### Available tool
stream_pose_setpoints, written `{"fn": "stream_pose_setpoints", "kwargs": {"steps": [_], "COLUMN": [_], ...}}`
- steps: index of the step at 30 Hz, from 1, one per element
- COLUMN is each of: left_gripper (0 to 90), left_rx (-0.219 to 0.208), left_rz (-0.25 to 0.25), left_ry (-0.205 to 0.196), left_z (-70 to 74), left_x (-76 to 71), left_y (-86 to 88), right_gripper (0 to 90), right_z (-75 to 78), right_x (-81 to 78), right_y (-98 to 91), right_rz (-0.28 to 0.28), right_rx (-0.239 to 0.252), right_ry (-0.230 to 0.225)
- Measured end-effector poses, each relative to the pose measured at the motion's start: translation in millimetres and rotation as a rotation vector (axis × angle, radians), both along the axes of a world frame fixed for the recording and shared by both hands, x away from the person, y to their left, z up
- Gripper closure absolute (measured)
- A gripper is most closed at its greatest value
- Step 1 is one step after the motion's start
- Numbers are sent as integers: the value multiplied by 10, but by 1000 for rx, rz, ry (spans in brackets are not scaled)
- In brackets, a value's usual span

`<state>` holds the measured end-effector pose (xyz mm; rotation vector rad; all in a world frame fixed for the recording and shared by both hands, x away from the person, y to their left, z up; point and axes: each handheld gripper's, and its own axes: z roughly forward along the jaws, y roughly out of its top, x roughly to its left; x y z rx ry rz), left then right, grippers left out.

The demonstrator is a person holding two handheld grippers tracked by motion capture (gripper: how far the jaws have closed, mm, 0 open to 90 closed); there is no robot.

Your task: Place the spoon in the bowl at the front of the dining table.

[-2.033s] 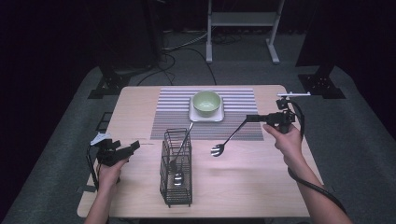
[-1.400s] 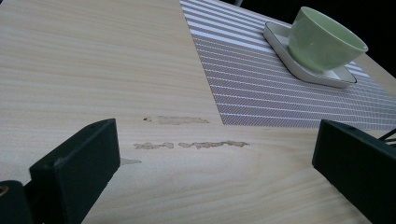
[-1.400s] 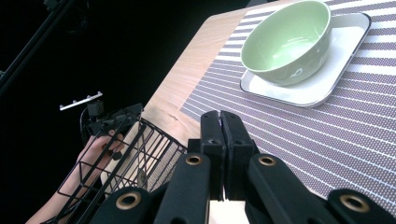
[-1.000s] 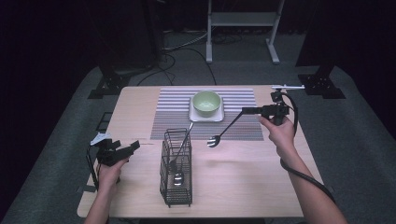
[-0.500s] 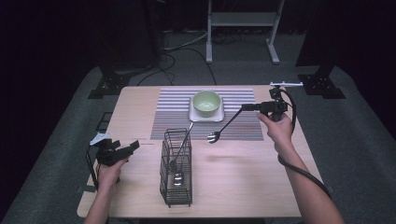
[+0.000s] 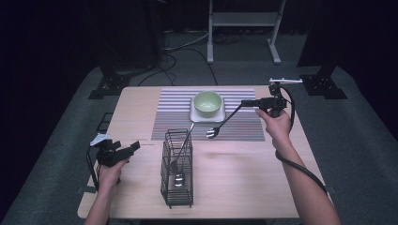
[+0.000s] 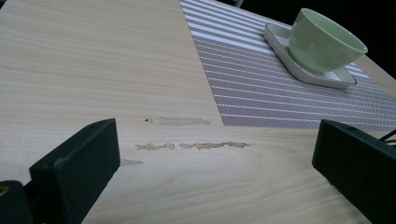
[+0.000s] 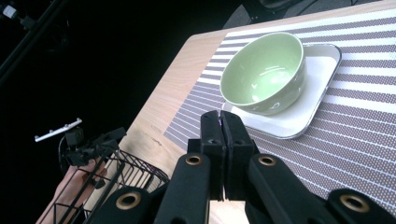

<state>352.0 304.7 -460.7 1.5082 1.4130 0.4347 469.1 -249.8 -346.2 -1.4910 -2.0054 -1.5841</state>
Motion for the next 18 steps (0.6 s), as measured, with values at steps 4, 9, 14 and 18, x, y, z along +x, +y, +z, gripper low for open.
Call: {"fn": "stream_pose_setpoints", "kwargs": {"steps": [4, 9, 14, 18], "left_gripper": [0, 0, 0, 0], "left_rx": [0, 1, 0, 0], "left_rz": [0, 0, 0, 0], "left_ry": [-2, -1, -1, 0], "left_z": [3, 3, 4, 2], "left_x": [-2, -2, -2, -3], "left_y": [2, 4, 5, 3], "right_gripper": [886, 886, 886, 887], "right_z": [12, 18, 38, 62], "right_x": [29, 64, 113, 148], "right_y": [8, 17, 25, 48], "right_rz": [-8, -20, -38, -44], "right_rx": [5, 9, 3, -4], "right_ry": [1, 2, 0, -5]}}
